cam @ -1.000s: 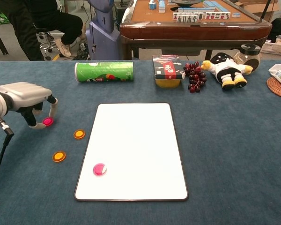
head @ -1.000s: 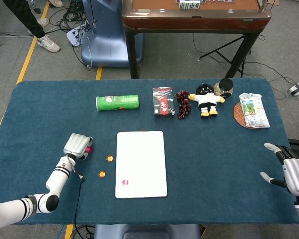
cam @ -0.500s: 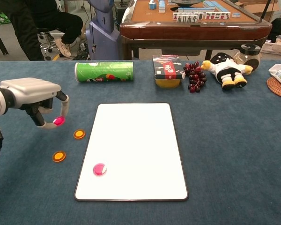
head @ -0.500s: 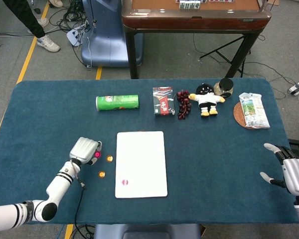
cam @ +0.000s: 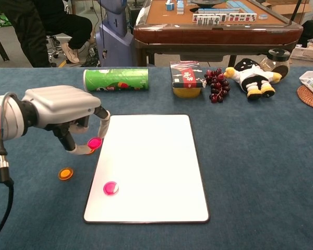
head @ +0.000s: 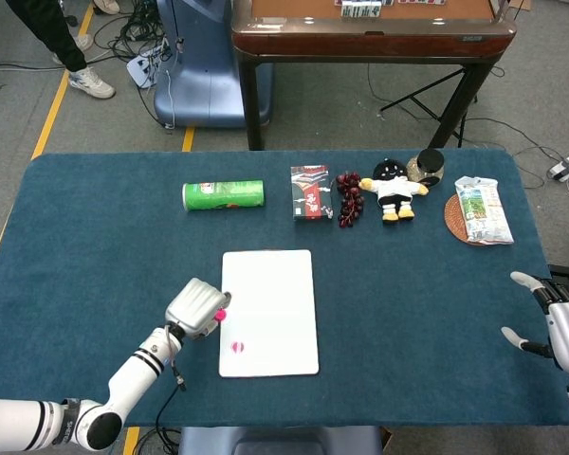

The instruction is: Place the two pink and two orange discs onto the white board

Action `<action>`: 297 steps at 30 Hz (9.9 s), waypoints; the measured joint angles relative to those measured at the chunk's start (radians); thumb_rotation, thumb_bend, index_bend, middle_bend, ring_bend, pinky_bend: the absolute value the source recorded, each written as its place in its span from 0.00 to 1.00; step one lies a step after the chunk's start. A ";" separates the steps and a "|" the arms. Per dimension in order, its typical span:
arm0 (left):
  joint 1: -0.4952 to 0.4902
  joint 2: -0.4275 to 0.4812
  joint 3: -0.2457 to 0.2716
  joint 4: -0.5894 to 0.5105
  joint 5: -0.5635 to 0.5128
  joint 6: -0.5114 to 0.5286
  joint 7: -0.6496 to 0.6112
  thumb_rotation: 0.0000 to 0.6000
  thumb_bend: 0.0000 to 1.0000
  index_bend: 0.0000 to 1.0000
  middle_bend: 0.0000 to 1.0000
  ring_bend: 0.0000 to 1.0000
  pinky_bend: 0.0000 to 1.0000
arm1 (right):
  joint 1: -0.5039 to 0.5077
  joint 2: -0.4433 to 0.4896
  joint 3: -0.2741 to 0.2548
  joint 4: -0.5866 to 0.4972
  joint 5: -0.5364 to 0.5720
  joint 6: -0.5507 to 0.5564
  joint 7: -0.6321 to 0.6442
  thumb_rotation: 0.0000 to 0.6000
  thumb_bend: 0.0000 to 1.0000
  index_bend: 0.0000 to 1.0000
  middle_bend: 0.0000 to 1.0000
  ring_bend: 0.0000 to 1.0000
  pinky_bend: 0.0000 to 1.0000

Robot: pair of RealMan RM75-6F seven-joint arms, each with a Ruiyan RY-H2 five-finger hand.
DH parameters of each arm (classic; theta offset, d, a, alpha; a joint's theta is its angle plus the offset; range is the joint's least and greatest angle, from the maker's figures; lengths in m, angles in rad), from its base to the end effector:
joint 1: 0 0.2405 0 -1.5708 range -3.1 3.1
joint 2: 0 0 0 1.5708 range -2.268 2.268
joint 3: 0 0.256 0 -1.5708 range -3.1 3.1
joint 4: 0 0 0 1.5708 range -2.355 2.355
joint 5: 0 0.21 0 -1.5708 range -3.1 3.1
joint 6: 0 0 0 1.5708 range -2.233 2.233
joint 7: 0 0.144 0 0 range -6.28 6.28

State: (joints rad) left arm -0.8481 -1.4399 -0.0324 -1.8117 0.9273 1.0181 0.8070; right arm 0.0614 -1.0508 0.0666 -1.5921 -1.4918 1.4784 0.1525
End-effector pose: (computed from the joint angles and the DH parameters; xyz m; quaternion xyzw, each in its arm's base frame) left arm -0.1145 0.2925 -0.0147 -0.8409 -0.2659 -0.2609 0.3925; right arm -0.3236 -0.1777 0.1857 0.5693 -0.4109 0.4057 0.5852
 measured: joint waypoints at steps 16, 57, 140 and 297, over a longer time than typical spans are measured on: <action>-0.054 -0.104 0.006 0.059 -0.085 -0.003 0.069 1.00 0.32 0.61 1.00 1.00 1.00 | -0.008 0.012 0.005 0.004 0.005 0.009 0.030 1.00 0.00 0.22 0.28 0.22 0.41; -0.097 -0.154 0.052 0.082 -0.140 0.043 0.163 1.00 0.32 0.40 1.00 1.00 1.00 | -0.007 0.013 0.008 0.007 0.005 0.002 0.040 1.00 0.00 0.22 0.28 0.22 0.41; 0.101 -0.058 0.127 0.151 0.019 0.023 0.031 1.00 0.32 0.53 1.00 1.00 1.00 | 0.007 0.001 0.000 -0.003 0.000 -0.020 -0.002 1.00 0.00 0.22 0.28 0.22 0.41; -0.110 -0.139 0.053 0.246 -0.226 -0.001 0.009 1.00 0.29 0.46 1.00 1.00 1.00 | -0.014 0.026 0.010 0.013 -0.003 0.010 0.087 1.00 0.00 0.22 0.28 0.22 0.41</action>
State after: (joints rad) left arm -0.9585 -1.5790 0.0203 -1.5659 0.7012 1.0167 0.8160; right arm 0.0475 -1.0248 0.0762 -1.5791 -1.4945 1.4888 0.2397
